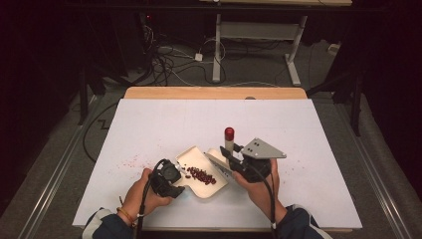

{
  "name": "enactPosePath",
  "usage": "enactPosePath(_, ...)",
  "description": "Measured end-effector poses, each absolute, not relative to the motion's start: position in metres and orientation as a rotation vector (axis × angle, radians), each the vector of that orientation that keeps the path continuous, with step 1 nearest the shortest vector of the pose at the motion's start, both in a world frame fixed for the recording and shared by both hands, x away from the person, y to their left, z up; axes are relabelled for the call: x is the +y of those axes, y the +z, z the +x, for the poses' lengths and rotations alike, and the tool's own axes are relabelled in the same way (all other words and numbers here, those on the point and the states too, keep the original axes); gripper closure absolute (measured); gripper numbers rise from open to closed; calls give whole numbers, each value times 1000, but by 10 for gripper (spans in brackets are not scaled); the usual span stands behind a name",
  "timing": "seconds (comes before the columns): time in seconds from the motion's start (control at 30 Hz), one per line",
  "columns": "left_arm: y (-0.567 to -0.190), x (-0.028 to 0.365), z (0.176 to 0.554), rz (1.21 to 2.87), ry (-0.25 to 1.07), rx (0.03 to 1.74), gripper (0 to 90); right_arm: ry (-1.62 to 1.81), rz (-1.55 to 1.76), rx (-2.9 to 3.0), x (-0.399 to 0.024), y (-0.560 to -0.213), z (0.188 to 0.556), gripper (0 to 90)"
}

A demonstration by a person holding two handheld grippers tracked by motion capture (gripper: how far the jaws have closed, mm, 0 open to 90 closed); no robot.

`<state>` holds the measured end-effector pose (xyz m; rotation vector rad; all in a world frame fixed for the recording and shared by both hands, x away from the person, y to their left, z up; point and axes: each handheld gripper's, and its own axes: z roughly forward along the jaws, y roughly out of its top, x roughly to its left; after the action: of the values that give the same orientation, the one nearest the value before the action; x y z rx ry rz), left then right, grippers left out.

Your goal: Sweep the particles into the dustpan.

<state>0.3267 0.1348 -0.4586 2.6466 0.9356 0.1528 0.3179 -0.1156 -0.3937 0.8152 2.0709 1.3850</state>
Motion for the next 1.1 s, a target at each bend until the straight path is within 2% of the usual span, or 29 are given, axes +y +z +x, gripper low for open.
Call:
enactPosePath(0.17, -458, 135, 327, 2648, 152, 929, 637, 1440, 756, 2060, -108, -390, 310, 705)
enactPosePath(0.6, -458, 138, 326, 2659, 149, 918, 637, 1441, 763, 1995, -137, -373, 323, 705)
enactPosePath(0.83, -458, 139, 326, 2662, 139, 924, 637, 1353, 817, 1970, -147, -385, 338, 704)
enactPosePath(1.1, -457, 140, 327, 2662, 124, 933, 637, 1429, 727, 1923, -130, -399, 361, 705)
